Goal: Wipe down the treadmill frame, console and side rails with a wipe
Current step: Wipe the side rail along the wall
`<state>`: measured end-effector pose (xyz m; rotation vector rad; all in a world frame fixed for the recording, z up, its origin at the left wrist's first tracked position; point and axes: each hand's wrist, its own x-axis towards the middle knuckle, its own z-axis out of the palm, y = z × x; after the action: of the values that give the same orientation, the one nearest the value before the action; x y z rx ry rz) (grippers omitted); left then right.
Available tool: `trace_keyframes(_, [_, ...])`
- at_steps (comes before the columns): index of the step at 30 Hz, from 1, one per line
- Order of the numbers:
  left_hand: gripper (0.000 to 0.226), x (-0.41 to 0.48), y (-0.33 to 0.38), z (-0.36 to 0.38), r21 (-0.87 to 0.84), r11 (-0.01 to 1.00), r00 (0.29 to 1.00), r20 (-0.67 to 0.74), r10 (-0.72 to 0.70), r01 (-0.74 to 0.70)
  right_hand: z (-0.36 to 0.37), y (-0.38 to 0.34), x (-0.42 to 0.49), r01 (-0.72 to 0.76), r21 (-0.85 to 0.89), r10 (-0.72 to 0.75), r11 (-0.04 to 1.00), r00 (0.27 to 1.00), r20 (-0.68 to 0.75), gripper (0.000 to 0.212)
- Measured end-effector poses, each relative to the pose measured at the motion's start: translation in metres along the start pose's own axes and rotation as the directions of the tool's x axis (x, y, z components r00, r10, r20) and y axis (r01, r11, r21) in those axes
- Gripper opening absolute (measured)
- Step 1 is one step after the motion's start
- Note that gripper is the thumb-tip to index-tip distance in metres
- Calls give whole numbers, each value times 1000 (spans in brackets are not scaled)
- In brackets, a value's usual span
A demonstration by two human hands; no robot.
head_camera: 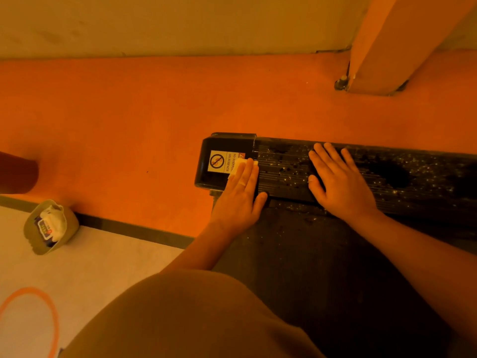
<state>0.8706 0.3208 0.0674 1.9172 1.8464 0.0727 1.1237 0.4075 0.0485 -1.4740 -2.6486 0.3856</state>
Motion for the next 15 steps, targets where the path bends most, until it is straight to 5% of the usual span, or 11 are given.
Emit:
trace_keyframes(6, [66,-9,-9,-20,4,994,994,-19,111,-111,-2,-2,0,-26,21,25,999,999,46,62])
trace_keyframes(10, [60,6,-52,-33,-119,982,975,-150,-166,149,-8,-35,2,-100,121,96,988,995,33,56])
trace_keyframes(15, [66,8,-82,-21,-80,988,980,-137,-145,135,1,-131,14,124,216,-147,968,985,94,58])
